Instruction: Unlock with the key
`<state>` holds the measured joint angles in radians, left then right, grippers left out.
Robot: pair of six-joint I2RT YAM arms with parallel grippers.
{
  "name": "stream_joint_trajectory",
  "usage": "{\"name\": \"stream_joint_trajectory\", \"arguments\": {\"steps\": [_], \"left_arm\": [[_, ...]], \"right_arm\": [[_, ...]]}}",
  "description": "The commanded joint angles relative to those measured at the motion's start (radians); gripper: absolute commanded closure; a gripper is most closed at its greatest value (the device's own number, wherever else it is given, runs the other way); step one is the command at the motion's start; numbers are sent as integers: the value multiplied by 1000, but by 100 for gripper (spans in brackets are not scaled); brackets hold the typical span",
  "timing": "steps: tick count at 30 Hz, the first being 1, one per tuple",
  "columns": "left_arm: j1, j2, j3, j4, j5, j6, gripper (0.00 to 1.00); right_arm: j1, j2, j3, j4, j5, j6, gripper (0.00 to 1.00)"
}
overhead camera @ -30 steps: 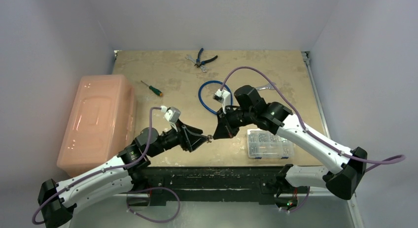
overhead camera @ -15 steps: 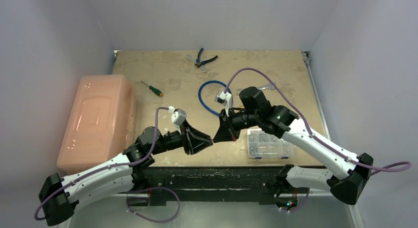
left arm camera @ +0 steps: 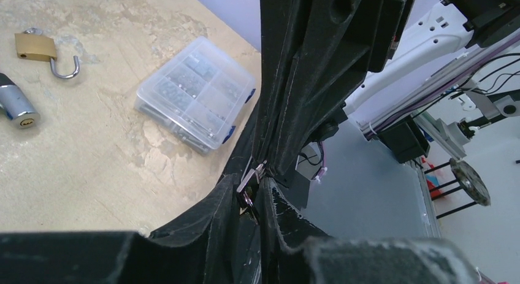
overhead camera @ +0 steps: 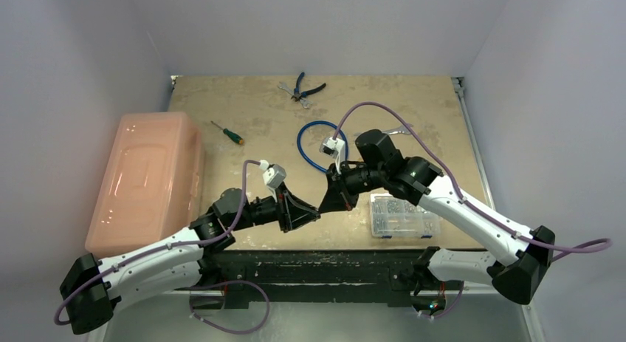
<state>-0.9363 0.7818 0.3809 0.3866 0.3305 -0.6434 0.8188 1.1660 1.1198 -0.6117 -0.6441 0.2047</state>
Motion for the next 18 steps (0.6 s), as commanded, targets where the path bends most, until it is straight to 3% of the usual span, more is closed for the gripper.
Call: {"name": "stream_joint_trajectory", "arguments": {"steps": [1, 3, 6, 8, 18], "left_arm": [[1, -2, 16, 43, 7, 4, 84], [0, -9, 17, 40, 8, 5, 81], [0, -27, 17, 22, 4, 6, 60], [0, -48, 19, -3, -22, 10, 52], [1, -109, 9, -48, -100, 14, 53]], "right_arm": [[5, -2, 2, 46, -23, -11, 100], [5, 2, 2, 45, -22, -13, 100], [5, 6, 2, 43, -16, -14, 100], [5, 7, 0, 41, -16, -14, 100], [4, 13, 0, 43, -20, -14, 100]]}}
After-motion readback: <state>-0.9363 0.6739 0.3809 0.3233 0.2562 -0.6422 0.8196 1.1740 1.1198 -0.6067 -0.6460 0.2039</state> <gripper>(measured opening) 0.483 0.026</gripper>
